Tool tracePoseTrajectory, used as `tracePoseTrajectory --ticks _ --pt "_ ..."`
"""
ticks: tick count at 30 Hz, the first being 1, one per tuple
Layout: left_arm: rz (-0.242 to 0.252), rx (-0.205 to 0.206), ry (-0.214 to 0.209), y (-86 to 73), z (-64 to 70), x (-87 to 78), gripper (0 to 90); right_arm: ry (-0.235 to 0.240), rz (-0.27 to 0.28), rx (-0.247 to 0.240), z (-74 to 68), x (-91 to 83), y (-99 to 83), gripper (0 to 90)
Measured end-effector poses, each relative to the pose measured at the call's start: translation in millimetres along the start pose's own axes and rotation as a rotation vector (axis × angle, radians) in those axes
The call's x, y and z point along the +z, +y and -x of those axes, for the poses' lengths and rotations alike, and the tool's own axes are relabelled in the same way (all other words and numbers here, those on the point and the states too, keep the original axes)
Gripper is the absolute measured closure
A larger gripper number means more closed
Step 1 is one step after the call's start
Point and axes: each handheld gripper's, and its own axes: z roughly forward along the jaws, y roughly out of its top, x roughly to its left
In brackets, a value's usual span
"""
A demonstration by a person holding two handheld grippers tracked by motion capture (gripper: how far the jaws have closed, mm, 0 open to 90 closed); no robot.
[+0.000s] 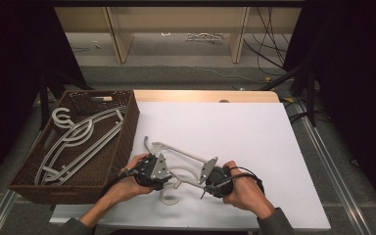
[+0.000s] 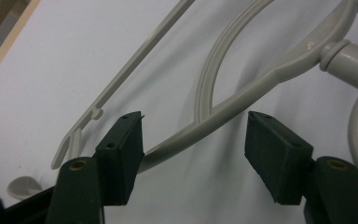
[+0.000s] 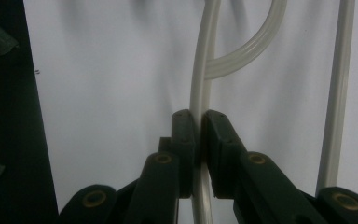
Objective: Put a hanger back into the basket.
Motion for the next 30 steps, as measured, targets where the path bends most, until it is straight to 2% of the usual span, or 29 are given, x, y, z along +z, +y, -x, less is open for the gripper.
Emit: tracePoseTrajectory --ticks 2,7,8,10,13,16,17,19,20,27,30 --pt "0.004 0.027 -0.022 2.8 -0.4 3.3 39.3 0.001 0.002 -0.001 0.1 0.1 -0.2 82.6" --pt "-0.004 0.116 -0.067 11.1 1.0 10.5 56.3 0.001 0.004 -0.005 0.3 -0.3 -0.8 82.5" --pt "-0.006 0.152 -0.073 12.8 0.4 11.8 58.6 0.000 0.006 -0.007 0.7 -0.4 -0.9 82.5" --pt "-0.014 0.205 -0.054 16.3 0.7 11.5 62.2 -0.006 0.011 -0.010 1.7 -0.3 -1.8 82.5" --pt "-0.020 0.220 -0.039 20.8 -0.1 9.1 64.6 -0.018 0.028 -0.017 5.2 -2.5 -4.5 82.4" --pt "-0.020 0.236 -0.045 24.0 -3.6 6.6 65.8 -0.024 0.051 -0.019 9.1 -5.9 -6.6 81.9" --pt "-0.013 0.233 -0.042 24.7 -3.6 5.5 66.2 -0.033 0.056 -0.014 10.4 -7.4 -7.7 81.4" --pt "0.003 0.272 -0.054 26.6 -4.6 2.9 67.9 -0.053 0.078 0.009 13.6 -9.2 -11.7 80.5" --pt "0.005 0.279 -0.048 27.6 -4.3 0.5 68.7 -0.059 0.082 0.017 14.7 -9.6 -12.9 80.3" --pt "0.030 0.304 -0.048 34.9 -6.9 -10.6 72.5 -0.114 0.103 0.048 22.1 -11.3 -18.8 76.7" --pt "0.039 0.306 -0.039 36.7 -6.9 -13.2 73.5 -0.122 0.111 0.058 23.5 -11.8 -19.5 75.5"
